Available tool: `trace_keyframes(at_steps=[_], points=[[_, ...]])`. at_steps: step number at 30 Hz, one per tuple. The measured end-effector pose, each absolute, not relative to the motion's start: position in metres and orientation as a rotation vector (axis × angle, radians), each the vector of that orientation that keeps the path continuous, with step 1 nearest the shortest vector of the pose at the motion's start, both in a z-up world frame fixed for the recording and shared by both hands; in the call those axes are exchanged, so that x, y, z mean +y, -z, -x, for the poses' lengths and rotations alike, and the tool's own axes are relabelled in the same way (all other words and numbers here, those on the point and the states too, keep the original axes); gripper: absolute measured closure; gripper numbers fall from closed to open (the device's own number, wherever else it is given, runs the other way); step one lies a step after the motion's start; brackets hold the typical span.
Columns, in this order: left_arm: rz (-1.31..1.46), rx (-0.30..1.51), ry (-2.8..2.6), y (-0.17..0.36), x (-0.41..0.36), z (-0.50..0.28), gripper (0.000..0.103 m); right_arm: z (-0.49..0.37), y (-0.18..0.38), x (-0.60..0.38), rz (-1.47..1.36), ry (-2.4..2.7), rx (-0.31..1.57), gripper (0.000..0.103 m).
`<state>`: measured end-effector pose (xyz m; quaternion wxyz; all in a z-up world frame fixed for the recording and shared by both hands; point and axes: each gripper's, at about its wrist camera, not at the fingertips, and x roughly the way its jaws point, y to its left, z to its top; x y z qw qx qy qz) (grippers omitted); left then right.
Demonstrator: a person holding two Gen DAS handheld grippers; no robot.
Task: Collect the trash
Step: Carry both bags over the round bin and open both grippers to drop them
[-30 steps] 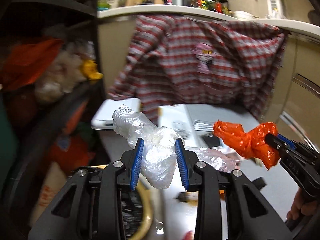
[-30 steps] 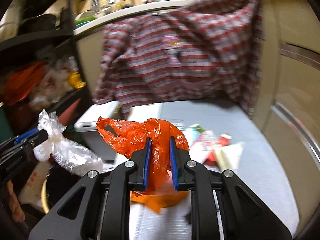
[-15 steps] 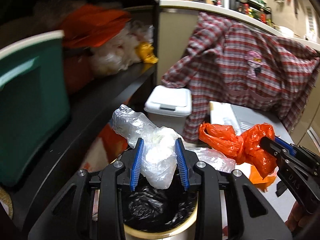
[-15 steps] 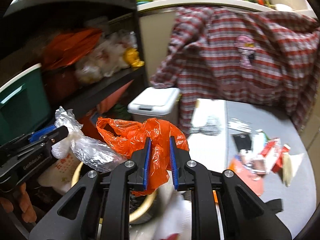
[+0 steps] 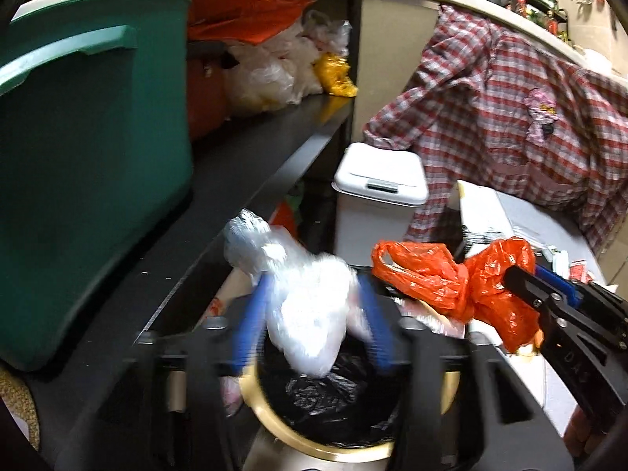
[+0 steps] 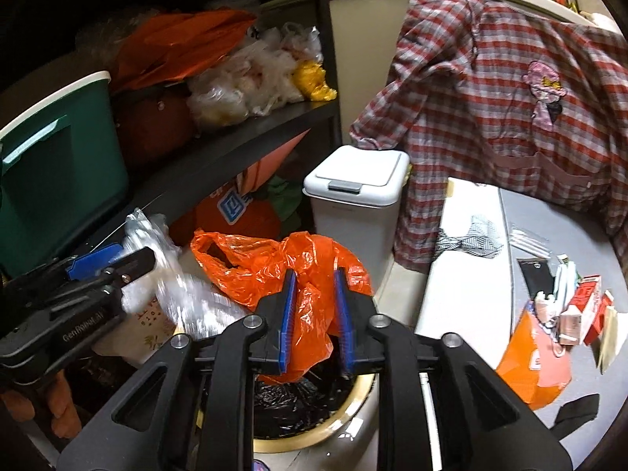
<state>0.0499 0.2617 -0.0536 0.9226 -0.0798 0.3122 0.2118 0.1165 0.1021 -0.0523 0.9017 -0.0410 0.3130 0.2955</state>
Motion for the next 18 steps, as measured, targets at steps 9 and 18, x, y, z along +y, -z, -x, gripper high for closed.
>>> trace_keyframes(at_steps=[9,18], points=[[0.096,0.595,-0.491,0.046,0.257,-0.046,0.008,-0.115,0.046,0.095,0.054,-0.58,0.602,0.042],[0.107,0.576,-0.48,0.041,0.245,-0.049,0.008,-0.109,0.029,0.059,0.0,-0.539,0.587,0.027]])
